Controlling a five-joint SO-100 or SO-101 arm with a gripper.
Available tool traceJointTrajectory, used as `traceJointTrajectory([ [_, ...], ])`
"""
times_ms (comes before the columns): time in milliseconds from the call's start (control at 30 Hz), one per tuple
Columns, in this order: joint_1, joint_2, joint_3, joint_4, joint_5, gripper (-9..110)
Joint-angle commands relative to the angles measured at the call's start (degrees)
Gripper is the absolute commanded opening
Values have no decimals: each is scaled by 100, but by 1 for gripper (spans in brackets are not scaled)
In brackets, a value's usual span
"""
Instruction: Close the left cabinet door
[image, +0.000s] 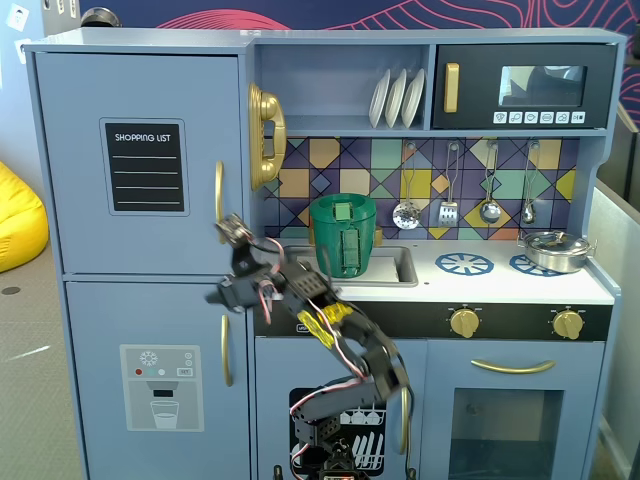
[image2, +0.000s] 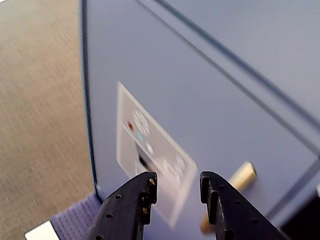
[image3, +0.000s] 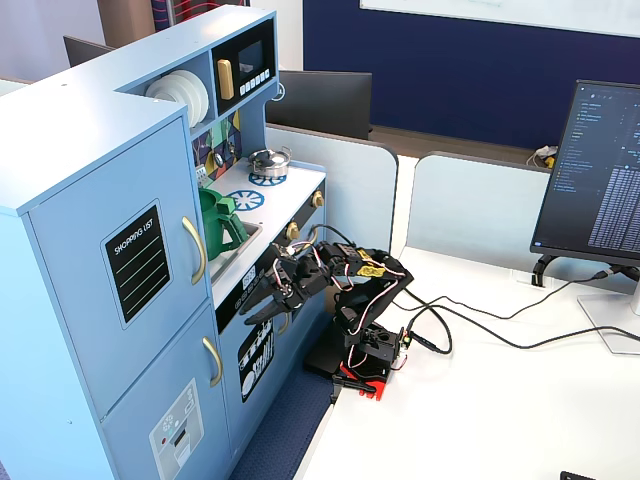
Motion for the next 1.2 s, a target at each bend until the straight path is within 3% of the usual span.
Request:
traceJointTrajectory([
  [0,853,1257,888,677,316,0],
  [267,3041,2250,2514,1881,501,0],
  [600,4509,2382,4157,1863,562,0],
  [933,4957,3322,4896,3023,1055,0],
  [1167,4605,3366,4939,4043,1134,0],
])
